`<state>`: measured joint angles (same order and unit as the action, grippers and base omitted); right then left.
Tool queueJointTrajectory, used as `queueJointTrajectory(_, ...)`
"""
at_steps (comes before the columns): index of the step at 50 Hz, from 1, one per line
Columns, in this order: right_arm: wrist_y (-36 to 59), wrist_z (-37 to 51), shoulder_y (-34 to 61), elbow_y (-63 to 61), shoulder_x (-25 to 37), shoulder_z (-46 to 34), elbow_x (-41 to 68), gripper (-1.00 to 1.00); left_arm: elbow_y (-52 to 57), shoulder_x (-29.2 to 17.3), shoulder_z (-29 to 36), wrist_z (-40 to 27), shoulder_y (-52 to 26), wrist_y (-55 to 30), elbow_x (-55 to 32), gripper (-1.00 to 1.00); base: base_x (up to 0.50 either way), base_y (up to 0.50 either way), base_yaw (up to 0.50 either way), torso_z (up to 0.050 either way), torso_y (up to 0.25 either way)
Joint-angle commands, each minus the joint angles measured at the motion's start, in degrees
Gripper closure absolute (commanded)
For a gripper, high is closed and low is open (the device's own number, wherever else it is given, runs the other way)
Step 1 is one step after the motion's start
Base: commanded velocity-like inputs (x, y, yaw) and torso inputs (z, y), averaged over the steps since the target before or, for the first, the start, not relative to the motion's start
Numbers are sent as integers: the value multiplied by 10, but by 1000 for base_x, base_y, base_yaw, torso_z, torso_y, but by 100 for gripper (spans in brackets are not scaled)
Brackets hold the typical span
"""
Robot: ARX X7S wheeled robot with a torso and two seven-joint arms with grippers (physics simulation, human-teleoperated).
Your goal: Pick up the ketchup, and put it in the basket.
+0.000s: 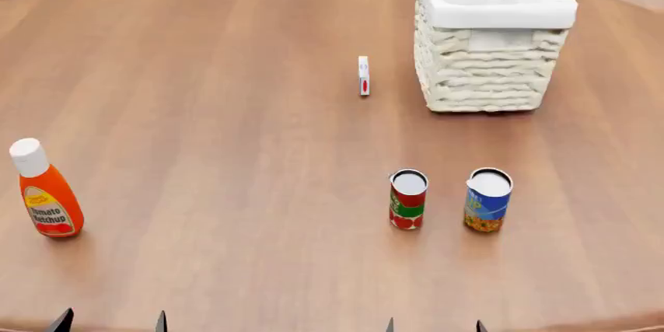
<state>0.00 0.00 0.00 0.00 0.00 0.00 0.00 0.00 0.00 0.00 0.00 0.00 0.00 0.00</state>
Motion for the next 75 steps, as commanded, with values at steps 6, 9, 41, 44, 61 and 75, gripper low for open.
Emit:
queueJointTrajectory(6,-1,24,-2,-5,16,-20,10,-100,12,-17,18,-20,2,-8,-14,-100,0,0,0,0,0)
queueJointTrajectory(9,-1,13,-2,0,5,-6,0,-100,0,-6,4,-83,5,0,-62,-100,0,0,0,0,0)
queueJointTrajectory(41,148,67,-36,-332,56,-36,55,-100,414,-63,26,-71,39,-193,-43,-100,0,0,0,0,0)
queueJointTrajectory(44,153,70,-36,-346,58,-37,57,-100,436,-67,25,-76,38,-206,-45,-100,0,0,0,0,0)
queueJointTrajectory(61,172,88,-34,-396,72,-44,70,-100,501,-82,19,-95,33,-252,-58,-100,0,0,0,0,0)
queueJointTrajectory(75,165,97,-36,-407,81,-43,83,-100,501,-91,27,-101,32,-252,-64,-100,432,0,0,0,0)
